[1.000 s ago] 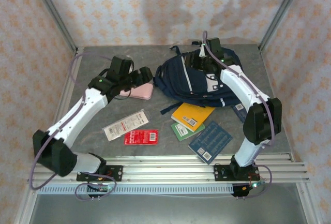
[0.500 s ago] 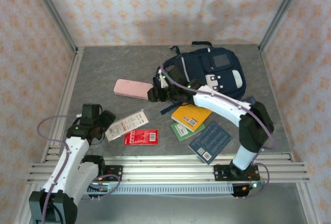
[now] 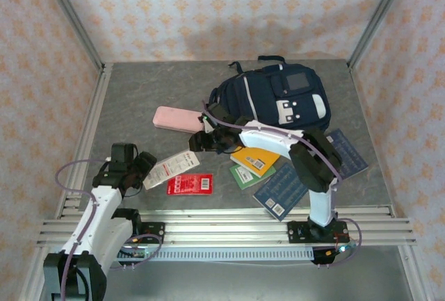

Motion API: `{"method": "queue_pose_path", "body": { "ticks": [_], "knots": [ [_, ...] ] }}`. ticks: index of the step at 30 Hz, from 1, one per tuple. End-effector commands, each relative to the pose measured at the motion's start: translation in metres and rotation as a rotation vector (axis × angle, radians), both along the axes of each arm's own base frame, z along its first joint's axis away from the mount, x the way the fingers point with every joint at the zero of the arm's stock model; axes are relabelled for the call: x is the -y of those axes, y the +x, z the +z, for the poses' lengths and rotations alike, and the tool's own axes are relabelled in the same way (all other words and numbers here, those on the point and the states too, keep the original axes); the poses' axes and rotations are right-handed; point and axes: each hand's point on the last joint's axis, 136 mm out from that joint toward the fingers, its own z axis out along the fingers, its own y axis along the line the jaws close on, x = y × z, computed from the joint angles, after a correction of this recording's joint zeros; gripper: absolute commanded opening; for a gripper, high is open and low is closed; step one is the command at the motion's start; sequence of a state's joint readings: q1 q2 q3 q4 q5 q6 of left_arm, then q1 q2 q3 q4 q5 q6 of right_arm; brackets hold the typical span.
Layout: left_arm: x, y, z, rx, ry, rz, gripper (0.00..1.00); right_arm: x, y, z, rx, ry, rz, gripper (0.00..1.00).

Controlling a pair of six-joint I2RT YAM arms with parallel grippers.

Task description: Pack books, pencil case, and school supplies into a backpack

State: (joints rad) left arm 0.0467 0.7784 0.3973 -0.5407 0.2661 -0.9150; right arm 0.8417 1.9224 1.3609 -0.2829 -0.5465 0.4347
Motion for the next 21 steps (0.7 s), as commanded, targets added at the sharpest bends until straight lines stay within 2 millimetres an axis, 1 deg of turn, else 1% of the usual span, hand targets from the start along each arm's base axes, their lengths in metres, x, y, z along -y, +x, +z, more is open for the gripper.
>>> {"method": "queue_pose_path", "body": {
  "ticks": [1,5,10,12,14,16,21],
  "knots": [
    [0.0,-0.006,-0.013,-0.03,0.006,-0.016,0.69,-0.011,0.004,-0.005,-0.023,0.016,-0.006,0.56],
    [-0.001,-0.008,-0.024,-0.04,0.001,-0.008,0.69,-0.016,0.004,-0.021,-0.072,-0.003,0.001,0.57],
    [-0.003,-0.008,-0.036,-0.062,0.003,-0.005,0.69,-0.015,0.004,-0.043,-0.102,-0.061,0.013,0.6],
    [-0.003,-0.008,-0.039,-0.071,0.005,-0.005,0.69,-0.012,0.004,-0.054,-0.112,-0.098,0.014,0.6],
    [-0.003,-0.009,-0.042,-0.077,0.007,-0.007,0.69,-0.01,0.004,-0.059,-0.117,-0.11,0.012,0.61],
    [-0.003,-0.009,-0.043,-0.082,0.006,-0.013,0.69,-0.015,0.0,-0.061,-0.141,-0.092,0.026,0.61],
    [-0.002,-0.009,-0.043,-0.08,0.003,-0.019,0.69,-0.041,-0.025,-0.052,-0.28,0.069,0.132,0.6]
  ]
}}
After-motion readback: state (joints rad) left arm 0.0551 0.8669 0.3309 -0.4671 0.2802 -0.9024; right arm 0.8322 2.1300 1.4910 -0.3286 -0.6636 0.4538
